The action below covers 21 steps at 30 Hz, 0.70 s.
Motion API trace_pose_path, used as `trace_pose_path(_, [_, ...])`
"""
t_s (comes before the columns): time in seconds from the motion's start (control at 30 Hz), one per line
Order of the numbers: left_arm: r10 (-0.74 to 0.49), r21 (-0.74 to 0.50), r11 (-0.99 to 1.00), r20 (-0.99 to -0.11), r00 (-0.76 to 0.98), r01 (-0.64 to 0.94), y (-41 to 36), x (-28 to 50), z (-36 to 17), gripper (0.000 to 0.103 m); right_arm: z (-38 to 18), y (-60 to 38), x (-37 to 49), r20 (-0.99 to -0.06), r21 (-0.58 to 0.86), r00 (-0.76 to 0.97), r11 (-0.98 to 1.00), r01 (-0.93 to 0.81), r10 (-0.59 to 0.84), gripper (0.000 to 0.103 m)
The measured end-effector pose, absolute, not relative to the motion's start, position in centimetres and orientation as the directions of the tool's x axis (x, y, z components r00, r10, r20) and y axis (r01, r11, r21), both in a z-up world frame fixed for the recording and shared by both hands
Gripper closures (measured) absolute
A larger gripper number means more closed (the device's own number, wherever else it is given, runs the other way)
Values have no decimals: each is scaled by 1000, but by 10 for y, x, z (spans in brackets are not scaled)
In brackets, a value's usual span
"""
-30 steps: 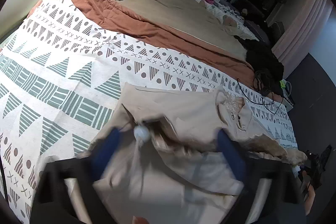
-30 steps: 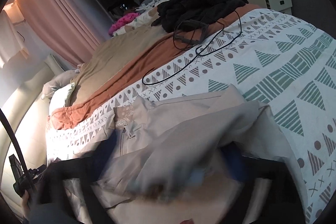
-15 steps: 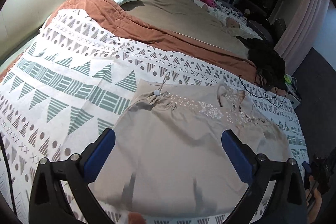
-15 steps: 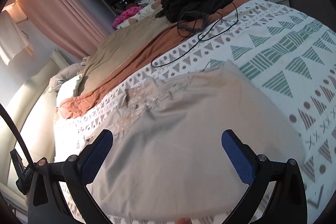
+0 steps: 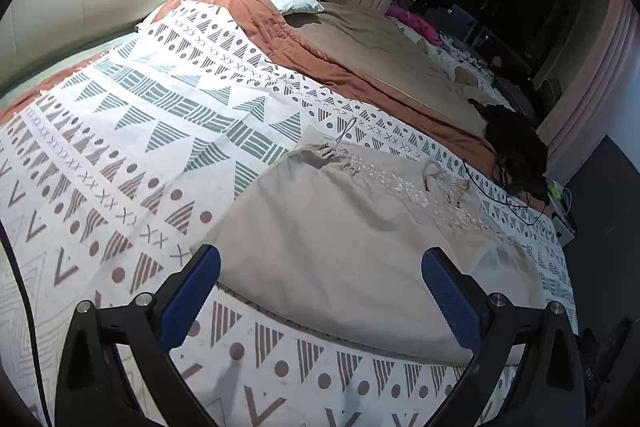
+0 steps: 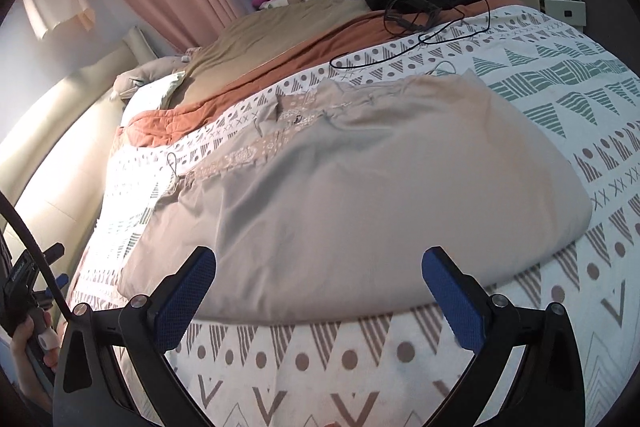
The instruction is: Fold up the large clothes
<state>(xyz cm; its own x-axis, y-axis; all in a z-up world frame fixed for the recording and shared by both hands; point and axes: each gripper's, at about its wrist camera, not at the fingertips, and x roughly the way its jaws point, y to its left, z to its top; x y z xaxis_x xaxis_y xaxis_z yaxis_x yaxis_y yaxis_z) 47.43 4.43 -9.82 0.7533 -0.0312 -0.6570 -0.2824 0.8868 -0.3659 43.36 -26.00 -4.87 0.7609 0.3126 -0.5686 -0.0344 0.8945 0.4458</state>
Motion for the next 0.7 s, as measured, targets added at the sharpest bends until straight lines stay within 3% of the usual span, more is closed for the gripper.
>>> trace_pose_path(0.33, [-99, -432, 845, -705, 703, -314, 39, 480, -165, 29, -56, -191, 432, -644, 289, 702, 946, -146, 305, 0])
trace_pose_path(0.7, [-62, -431, 814, -732, 679, -390, 63, 485, -175, 29, -75, -130, 464, -731, 103, 657, 981, -162, 185, 0])
